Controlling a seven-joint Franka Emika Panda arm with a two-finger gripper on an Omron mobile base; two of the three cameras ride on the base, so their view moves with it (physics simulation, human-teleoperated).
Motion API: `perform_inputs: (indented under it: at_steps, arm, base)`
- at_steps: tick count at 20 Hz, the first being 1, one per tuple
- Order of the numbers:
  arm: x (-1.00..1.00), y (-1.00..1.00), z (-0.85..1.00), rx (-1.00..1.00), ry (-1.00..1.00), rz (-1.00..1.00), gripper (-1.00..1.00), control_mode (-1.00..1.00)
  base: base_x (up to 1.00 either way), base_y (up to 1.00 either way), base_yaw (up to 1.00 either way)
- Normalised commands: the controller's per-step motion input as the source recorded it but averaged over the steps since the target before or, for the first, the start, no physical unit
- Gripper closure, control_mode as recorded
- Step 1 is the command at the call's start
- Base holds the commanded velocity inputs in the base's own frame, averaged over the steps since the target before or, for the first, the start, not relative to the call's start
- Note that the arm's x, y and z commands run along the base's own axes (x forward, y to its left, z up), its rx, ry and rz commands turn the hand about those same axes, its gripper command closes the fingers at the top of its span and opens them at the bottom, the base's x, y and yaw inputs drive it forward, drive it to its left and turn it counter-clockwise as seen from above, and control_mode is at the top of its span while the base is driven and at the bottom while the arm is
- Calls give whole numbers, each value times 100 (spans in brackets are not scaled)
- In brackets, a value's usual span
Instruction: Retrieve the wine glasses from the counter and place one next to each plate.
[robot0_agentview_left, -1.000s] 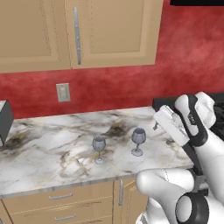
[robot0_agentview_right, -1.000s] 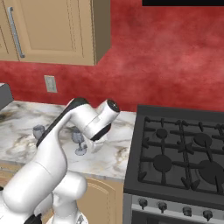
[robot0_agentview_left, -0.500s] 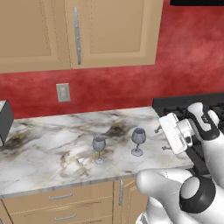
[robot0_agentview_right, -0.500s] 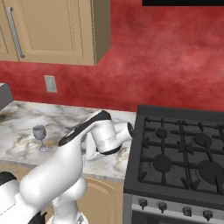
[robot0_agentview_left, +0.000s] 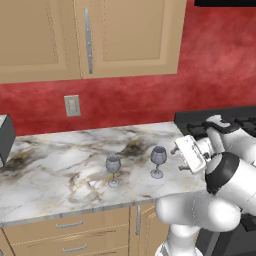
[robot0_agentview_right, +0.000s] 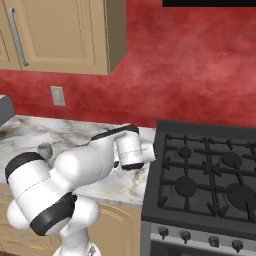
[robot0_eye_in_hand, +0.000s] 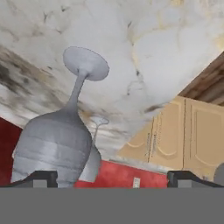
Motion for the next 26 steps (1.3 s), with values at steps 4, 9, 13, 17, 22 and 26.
perform_inputs:
  at_steps: [4, 9, 13, 17, 22, 26]
  arm:
    - [43, -5, -28, 11, 1, -5, -100, -100]
    - [44, 0, -26, 0, 0, -6, -100, -100]
    - [3, 0, -24, 5, 2, 0, -100, -100]
    - [0, 3, -8, 9, 6, 0, -100, -100]
    - [0, 19, 0, 5, 7, 0, -100, -100]
    - [-2, 38, 0, 1, 2, 0, -100, -100]
  base:
    - [0, 0, 0]
    - [0, 0, 0]
    - [0, 0, 0]
    - [0, 0, 0]
    - [0, 0, 0]
    - [0, 0, 0]
